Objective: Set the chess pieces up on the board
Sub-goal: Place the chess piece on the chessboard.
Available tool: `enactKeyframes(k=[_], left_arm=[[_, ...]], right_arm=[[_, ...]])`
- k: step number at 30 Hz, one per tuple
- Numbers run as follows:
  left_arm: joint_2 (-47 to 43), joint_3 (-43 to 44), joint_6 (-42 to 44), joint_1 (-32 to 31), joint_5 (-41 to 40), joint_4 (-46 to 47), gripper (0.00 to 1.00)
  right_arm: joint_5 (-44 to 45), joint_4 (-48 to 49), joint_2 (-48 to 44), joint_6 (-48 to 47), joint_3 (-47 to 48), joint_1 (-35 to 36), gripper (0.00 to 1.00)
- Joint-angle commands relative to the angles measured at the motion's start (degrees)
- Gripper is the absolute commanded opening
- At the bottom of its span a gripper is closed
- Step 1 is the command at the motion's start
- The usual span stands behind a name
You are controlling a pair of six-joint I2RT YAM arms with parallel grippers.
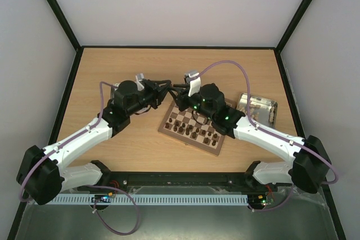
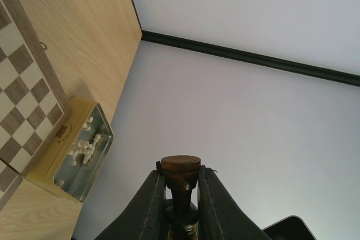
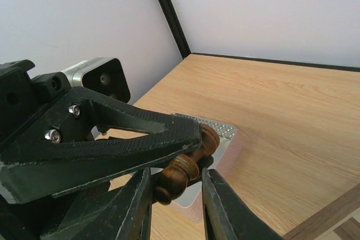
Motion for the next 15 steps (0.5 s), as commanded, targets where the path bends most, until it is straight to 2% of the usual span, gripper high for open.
enactKeyframes(k=[1,8,11,15], left_arm=[[-0.8,2.45,0.65,-1.53,0.13,0.74,0.14],[0.36,2.51,0.41,-3.12,0.22,1.09,0.15],[0.09,2.18,0.65,-3.21,-0.23,0.46,0.18],[-0.12,2.24,1.64,-3.21,-0.8,-1.66,0.32]], right_arm=[[3.75,-0.31,1.3,-1.71,1.79,0.27,0.23],[7.49,0.03,-0.11,-1.16,1.89,0.27,0.02],[8.84,-0.99,-1.12,0.06,1.71,0.27,0.02],[10.18,-5.96,-2.81,2.63,2.69,0.27,0.02]])
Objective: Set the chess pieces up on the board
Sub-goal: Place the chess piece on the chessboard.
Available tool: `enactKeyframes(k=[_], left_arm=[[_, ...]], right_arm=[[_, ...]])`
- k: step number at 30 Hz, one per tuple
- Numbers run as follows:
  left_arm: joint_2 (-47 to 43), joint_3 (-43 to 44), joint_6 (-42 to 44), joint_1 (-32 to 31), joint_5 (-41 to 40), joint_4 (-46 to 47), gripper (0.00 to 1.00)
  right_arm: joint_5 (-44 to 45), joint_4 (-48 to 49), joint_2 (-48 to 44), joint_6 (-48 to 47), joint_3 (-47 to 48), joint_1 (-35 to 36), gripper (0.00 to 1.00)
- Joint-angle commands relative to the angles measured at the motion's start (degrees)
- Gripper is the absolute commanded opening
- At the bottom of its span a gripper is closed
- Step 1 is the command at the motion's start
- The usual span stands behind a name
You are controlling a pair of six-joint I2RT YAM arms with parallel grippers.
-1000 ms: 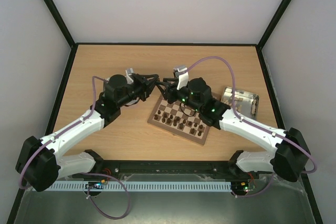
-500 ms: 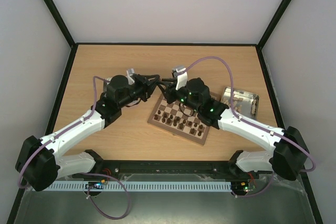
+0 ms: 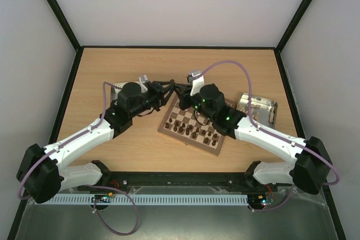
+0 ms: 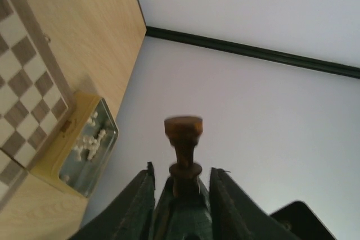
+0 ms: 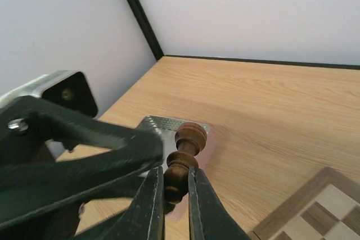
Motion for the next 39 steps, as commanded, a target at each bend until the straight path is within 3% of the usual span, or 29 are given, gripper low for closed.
enactKeyframes(k=[1,4,8,13,20,25,30,39], left_arm=[[-0.57,2.03,2.01,-1.12,1.74,-1.51,0.37],[-0.68,3.12,6.08,-1.11,0.57,-6.42,0.57],[-2.81,2.94,14.82,-0.95,-4.79,-14.64,0.71],[-10.13,-1.71,28.59,1.25,-13.53,-22.6,0.78],[-16.95,-3.36,44.47,4.28,-24.52,-31.26,0.81],[-16.85,-3.45,49.48,6.57,-22.59,-30.34,0.81],[-15.35,-3.88,51.89,7.23,-18.51,-27.49,0.82],[-12.0,-2.82,52.98,7.77,-12.77,-27.25,0.86]], right_arm=[[4.62,-7.35,-2.7,3.47,3.05,-0.31,0.02],[5.07,-16.36,-3.85,5.91,5.52,-0.28,0.02],[5.46,-34.45,-3.67,7.76,10.66,-0.36,0.02],[4.01,-57.01,-1.25,8.93,15.15,-0.45,0.02],[-0.73,-73.64,-0.47,9.0,18.07,-0.45,0.02],[-2.47,-77.19,0.11,6.94,15.0,-0.5,0.02],[-7.39,-73.49,1.38,6.24,8.26,-0.3,0.02],[-8.04,-68.35,6.45,4.21,6.95,-0.25,0.02]])
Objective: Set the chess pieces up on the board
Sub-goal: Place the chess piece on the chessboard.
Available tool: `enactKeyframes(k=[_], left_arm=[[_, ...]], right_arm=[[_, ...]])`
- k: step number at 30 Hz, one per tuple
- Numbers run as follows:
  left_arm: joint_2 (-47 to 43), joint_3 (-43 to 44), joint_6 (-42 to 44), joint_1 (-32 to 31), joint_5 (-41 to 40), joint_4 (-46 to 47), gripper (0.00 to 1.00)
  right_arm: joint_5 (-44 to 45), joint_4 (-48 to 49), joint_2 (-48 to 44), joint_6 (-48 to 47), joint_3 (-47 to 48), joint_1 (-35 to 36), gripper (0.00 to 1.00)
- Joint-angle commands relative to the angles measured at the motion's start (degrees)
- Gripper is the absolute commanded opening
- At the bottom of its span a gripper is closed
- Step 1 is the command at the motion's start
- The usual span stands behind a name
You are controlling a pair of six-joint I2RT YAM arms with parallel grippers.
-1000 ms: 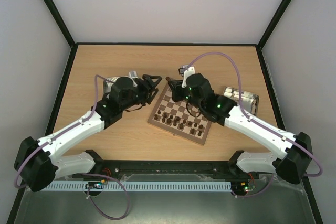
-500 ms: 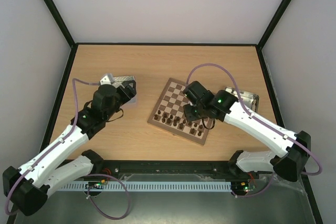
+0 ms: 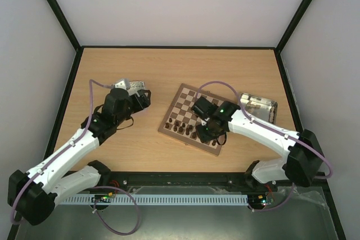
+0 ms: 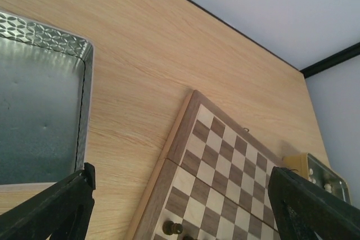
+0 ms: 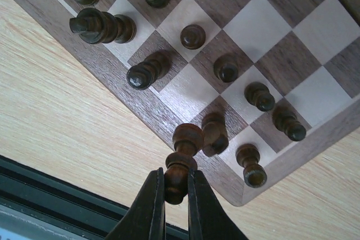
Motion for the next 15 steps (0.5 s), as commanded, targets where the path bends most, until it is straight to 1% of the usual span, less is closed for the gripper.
enactKeyframes(k=[1,9,15], left_arm=[[1.13,0.51,2.26,0.4,3.34,1.1,0.86],[2.37,0.27,3.12,0.49,4.26,0.9,0.87],[2.68,0.32,3.3,0.49,4.49,0.75,0.87]], right_arm=[[-0.36,2.19,2.27,-1.94,-0.81,-0.08,0.02],[-0.29,5.16,5.15,-2.87,-2.3,0.01,0.02],[1.97,7.2,7.72,-3.3,-2.44,0.01,0.02]])
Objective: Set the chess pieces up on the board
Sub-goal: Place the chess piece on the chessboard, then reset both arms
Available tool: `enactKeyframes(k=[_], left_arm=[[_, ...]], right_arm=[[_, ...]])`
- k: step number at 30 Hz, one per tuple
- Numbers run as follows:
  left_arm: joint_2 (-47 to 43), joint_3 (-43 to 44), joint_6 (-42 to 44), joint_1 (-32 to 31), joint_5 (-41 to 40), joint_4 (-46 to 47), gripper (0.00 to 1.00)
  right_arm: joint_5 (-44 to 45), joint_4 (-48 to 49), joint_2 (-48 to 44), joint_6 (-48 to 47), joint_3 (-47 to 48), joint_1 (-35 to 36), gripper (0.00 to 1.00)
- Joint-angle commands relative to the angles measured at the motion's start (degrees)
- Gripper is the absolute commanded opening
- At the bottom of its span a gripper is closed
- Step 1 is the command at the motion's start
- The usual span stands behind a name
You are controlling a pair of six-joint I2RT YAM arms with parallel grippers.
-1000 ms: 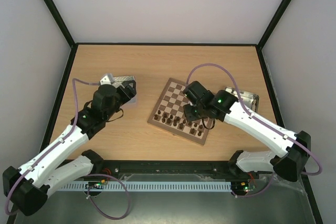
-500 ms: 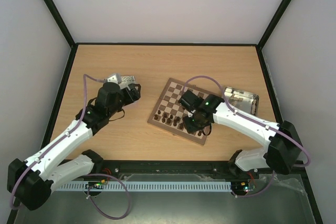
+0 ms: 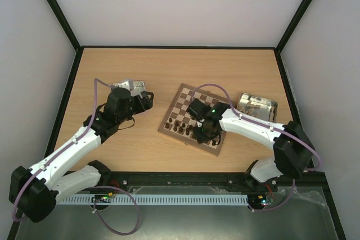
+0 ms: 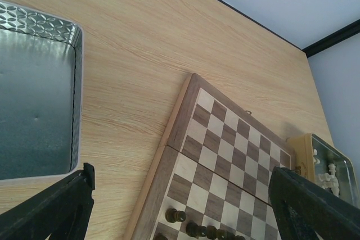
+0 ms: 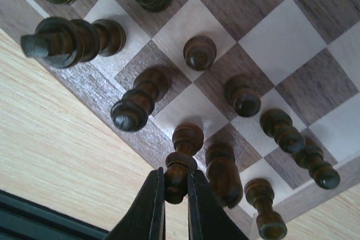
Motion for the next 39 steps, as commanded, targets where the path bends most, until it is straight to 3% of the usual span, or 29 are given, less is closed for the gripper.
enactKeyframes(k=[1,7,15,24,26,29,33,36,39], left_arm=[[0.27,0.34,1.0,0.37,0.6,0.64,0.87],[0.5,0.38,1.02,0.41,0.79,0.22,0.87],[0.97,0.55,1.03,0.42,1.29,0.18,0.87],[0.41,2.02,1.85,0.53,0.61,-1.65,0.89],[-0.07,3.54,1.3,0.7,-0.76,-4.23,0.9],[-1.69,5.99,1.96,1.03,-0.75,-7.19,0.99],[-5.74,7.87,4.02,1.12,-2.39,-9.94,0.99],[-9.76,9.61,4.15,1.12,-7.1,-13.27,0.99],[-13.66,11.34,4.66,1.05,-10.43,-15.91,0.99]], right_arm=[[2.5,2.29,1.77,-1.16,-0.57,0.01,0.02],[3.19,2.54,2.32,-1.16,-0.63,0.0,0.04],[3.04,1.47,1.3,-0.99,0.13,0.01,0.24],[5.38,-1.14,-2.15,0.59,3.38,0.01,0.3],[8.92,-1.99,-4.99,2.03,4.55,0.01,0.33],[16.85,-2.09,-12.35,4.98,5.84,-0.08,0.46],[28.09,-1.7,-21.86,8.57,6.63,-0.1,0.59],[34.17,-0.71,-28.79,9.49,6.38,-0.15,0.61],[39.65,-0.15,-34.34,12.52,5.96,-0.08,0.69]])
